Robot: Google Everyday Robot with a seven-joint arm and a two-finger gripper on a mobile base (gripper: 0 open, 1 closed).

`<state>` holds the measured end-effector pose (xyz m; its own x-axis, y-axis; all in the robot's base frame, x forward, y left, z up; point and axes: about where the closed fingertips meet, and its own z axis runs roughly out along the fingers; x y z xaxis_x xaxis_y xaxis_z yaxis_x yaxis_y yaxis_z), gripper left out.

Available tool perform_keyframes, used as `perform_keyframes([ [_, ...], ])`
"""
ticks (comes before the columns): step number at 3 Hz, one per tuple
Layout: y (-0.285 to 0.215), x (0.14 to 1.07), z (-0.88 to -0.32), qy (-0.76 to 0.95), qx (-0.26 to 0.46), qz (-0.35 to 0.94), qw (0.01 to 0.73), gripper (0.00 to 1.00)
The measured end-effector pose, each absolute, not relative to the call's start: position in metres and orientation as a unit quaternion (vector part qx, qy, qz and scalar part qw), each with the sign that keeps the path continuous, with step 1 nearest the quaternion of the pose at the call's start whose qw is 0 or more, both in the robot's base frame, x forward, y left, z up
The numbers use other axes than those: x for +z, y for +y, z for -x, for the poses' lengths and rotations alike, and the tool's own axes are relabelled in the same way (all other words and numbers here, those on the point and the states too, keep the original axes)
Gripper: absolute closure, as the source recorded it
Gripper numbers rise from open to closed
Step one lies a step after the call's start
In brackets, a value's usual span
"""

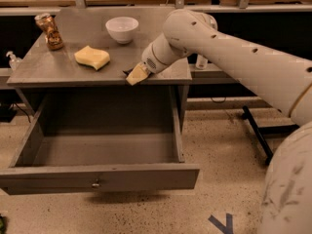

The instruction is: Place rxbar blueberry into top drawer

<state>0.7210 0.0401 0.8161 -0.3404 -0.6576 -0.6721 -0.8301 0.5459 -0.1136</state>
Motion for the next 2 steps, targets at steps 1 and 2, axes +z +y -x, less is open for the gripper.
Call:
perform_keyframes([
  [1,0.0418,0.8171,-0.7204,0.804,0.129,0.467,0.345,0.85],
  [2,0.0418,0.8172,-0.7204,0.804,0.129,0.467,0.345,1.00],
])
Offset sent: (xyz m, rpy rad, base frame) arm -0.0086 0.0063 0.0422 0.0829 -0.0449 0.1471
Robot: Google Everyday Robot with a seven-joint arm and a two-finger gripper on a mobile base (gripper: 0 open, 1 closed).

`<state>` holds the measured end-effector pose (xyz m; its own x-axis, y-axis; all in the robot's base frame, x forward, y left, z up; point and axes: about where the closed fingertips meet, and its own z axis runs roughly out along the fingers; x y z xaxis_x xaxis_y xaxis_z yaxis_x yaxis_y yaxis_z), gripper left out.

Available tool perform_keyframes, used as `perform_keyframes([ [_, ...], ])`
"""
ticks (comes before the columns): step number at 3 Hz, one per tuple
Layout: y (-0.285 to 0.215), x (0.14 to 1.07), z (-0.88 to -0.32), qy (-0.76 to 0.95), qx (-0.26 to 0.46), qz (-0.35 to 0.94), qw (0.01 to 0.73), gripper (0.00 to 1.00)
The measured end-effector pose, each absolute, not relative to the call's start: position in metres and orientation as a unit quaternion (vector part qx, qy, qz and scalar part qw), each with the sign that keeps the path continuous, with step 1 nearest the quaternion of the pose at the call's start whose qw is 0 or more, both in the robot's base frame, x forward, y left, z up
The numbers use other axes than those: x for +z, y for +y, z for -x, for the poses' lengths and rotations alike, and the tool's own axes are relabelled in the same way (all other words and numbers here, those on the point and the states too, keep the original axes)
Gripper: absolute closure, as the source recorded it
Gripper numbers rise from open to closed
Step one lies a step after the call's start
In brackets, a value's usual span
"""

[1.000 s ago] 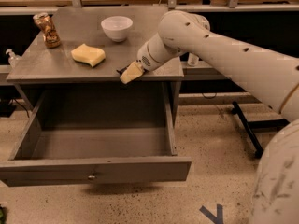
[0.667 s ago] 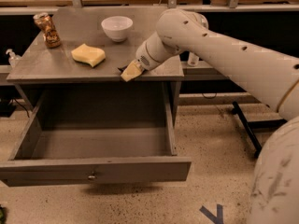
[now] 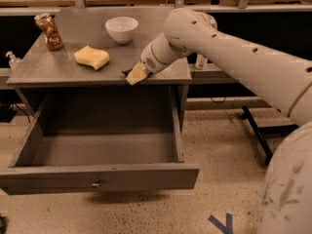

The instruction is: Place rxbar blueberry into top drawer

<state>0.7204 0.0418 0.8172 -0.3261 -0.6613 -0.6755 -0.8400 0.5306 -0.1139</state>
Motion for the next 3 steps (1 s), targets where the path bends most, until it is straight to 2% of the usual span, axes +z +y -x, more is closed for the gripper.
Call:
perform_keyframes([
  [3,0.0417,0.8183,-0.7203,0.804,0.130,0.467,0.345,1.00],
])
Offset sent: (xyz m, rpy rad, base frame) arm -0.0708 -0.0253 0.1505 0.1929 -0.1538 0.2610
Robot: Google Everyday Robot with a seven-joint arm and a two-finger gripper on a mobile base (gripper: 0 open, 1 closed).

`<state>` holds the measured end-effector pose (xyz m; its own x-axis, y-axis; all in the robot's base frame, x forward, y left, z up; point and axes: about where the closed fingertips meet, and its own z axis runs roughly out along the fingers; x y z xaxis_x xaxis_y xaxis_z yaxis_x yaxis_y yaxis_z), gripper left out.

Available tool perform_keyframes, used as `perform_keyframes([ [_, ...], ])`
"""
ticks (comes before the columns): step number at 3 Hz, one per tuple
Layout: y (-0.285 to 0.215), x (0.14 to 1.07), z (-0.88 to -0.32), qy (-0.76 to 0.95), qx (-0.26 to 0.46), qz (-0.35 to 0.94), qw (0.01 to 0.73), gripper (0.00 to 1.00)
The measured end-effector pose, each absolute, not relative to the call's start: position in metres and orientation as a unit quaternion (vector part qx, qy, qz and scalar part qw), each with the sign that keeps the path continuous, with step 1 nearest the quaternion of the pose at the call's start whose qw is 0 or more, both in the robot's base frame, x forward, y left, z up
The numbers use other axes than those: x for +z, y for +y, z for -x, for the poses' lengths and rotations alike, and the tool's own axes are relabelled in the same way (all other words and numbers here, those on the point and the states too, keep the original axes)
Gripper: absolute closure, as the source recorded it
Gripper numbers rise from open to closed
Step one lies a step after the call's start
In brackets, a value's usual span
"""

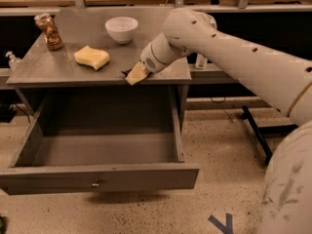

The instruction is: Place rxbar blueberry into top drawer

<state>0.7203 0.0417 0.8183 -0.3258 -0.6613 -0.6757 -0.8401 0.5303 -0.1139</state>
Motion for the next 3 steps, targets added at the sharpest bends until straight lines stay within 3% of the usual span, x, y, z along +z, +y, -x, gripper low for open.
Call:
perform_keyframes([
  [3,0.0417,0.8184,-0.7202,0.804,0.130,0.467,0.345,1.00],
])
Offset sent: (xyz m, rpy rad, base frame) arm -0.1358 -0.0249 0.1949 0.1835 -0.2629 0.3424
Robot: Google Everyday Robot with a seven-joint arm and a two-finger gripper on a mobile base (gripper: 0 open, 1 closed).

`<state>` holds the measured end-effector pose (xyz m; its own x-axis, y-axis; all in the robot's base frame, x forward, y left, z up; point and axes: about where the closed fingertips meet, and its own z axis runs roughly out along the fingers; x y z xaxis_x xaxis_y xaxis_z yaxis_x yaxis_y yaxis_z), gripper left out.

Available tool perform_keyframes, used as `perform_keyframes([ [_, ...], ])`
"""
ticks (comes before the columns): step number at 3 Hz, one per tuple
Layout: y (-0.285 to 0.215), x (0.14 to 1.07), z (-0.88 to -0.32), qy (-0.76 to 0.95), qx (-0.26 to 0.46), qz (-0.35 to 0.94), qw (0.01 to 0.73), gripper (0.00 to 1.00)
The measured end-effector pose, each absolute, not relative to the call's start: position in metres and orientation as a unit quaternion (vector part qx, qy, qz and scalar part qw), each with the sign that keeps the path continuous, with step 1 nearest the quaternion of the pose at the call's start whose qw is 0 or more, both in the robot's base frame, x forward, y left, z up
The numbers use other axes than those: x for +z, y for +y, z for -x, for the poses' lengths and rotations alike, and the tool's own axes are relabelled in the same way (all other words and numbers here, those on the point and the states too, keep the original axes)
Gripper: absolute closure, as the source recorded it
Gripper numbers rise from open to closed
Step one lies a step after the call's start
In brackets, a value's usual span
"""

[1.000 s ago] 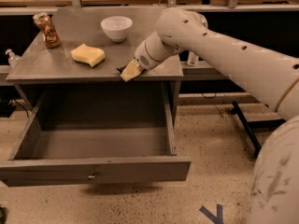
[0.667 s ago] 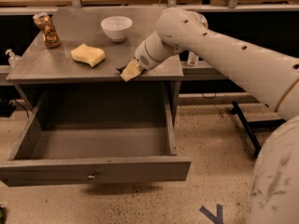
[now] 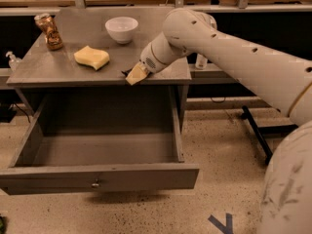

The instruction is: Place rxbar blueberry into top drawer

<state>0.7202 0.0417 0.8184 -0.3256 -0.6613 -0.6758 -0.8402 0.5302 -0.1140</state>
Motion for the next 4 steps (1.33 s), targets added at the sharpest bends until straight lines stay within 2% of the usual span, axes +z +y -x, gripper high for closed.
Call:
perform_keyframes([
  [4,0.0417,0.8185,-0.7201,0.804,0.130,0.467,0.345,1.00],
])
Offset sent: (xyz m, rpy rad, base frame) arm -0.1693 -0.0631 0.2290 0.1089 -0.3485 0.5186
